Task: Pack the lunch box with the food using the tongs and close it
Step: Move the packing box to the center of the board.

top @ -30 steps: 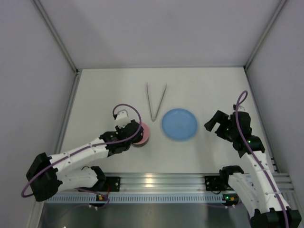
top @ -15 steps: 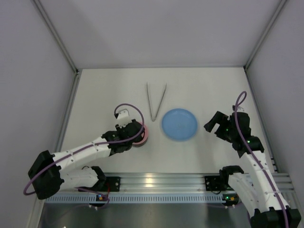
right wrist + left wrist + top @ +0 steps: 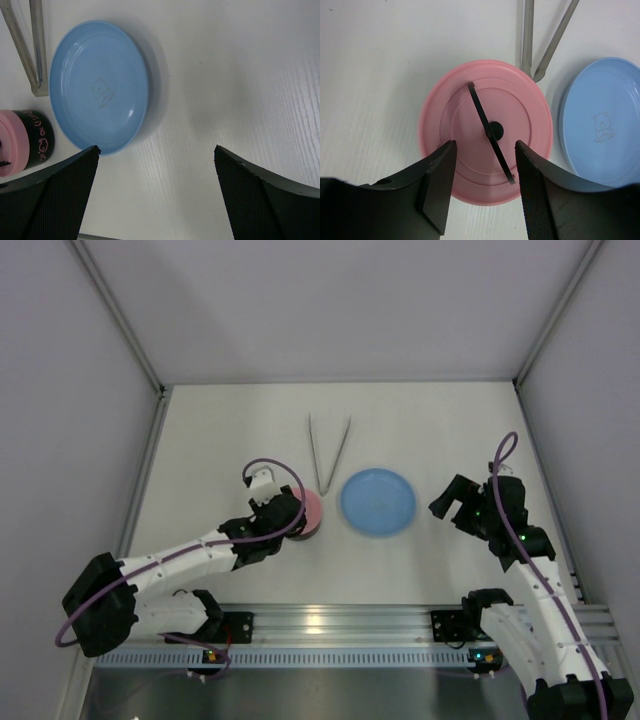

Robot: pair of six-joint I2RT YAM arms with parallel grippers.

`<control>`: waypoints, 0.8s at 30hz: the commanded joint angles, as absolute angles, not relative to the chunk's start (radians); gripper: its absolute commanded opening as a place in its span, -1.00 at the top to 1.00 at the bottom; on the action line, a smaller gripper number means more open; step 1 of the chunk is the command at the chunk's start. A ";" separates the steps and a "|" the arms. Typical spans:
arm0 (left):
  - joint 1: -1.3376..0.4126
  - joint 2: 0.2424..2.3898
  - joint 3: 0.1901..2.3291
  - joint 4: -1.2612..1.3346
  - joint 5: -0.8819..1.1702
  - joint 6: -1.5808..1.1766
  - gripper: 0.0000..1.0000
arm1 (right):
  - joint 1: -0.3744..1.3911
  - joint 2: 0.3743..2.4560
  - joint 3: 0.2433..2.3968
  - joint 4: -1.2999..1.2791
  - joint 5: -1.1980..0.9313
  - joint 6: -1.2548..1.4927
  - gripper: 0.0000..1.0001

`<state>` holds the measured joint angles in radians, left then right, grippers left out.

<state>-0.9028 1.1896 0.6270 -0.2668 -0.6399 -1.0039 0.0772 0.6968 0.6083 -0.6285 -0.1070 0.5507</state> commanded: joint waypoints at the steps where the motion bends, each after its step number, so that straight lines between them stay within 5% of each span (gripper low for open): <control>1: -0.904 1.292 0.499 -0.465 -0.377 -1.045 -0.13 | 0.066 0.701 0.617 -0.574 -0.115 0.537 -0.91; 24: -0.904 1.193 0.907 -0.802 -0.563 -0.887 -0.33 | 0.066 0.707 0.635 -0.574 -0.118 0.537 -0.91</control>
<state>-0.9001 1.2072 0.8555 -0.7029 -0.5369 -0.9157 0.0772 0.7036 0.6086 -0.6281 -0.1081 0.5495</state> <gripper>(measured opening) 0.663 0.958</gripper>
